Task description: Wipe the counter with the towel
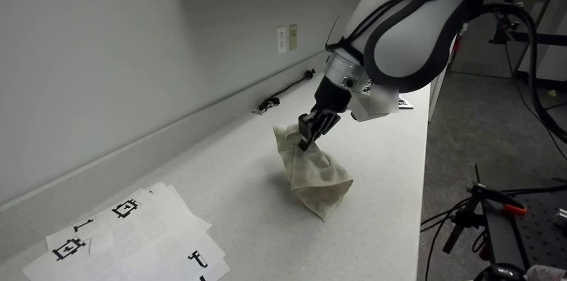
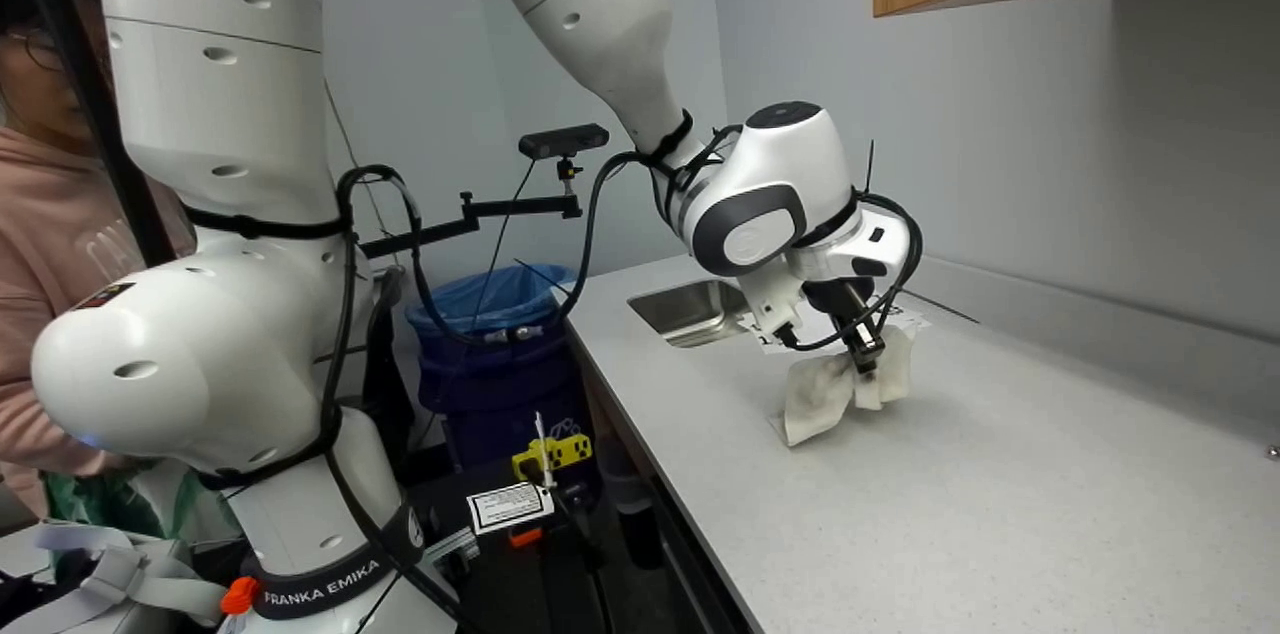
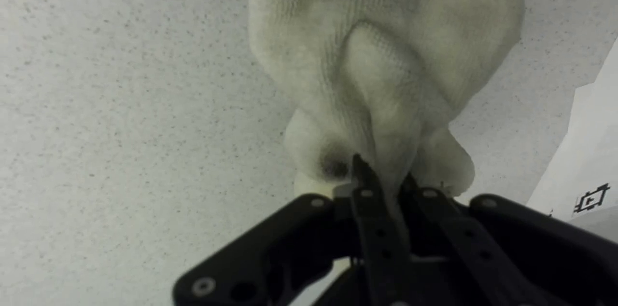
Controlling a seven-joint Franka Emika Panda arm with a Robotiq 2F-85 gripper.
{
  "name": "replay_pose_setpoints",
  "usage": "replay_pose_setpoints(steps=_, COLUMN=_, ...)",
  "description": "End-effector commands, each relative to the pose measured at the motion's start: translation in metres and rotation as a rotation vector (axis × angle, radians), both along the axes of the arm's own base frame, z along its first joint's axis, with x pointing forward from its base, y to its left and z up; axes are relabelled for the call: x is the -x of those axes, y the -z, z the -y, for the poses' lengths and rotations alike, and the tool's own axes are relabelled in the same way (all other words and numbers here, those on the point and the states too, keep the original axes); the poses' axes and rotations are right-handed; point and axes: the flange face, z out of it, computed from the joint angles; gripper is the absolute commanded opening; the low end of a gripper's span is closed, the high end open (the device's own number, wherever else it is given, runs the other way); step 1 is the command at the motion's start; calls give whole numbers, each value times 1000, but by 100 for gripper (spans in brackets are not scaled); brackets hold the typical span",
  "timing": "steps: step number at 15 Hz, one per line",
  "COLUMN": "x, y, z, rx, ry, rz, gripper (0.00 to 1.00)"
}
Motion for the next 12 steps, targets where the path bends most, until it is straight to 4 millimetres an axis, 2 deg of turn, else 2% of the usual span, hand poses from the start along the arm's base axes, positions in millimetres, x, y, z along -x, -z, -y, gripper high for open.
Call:
replay_pose_setpoints(steps=1, x=0, y=1, z=-1, rx=1, ry=4, rz=-3, gripper=11)
replay_pose_setpoints(steps=8, x=1, y=3, z=-3, rx=1, ry=1, rz=-7, gripper=11)
replay_pose_setpoints(steps=9, x=1, y=3, z=-3, rx=1, ry=2, rz=-7, gripper=3)
replay_pose_setpoints(steps=11, x=-1, y=6, z=11, rx=39, ry=23, rz=-35, gripper=3)
replay_pose_setpoints(steps=12, x=-1, y=11, z=25, rx=82, ry=46, rz=-53, gripper=3)
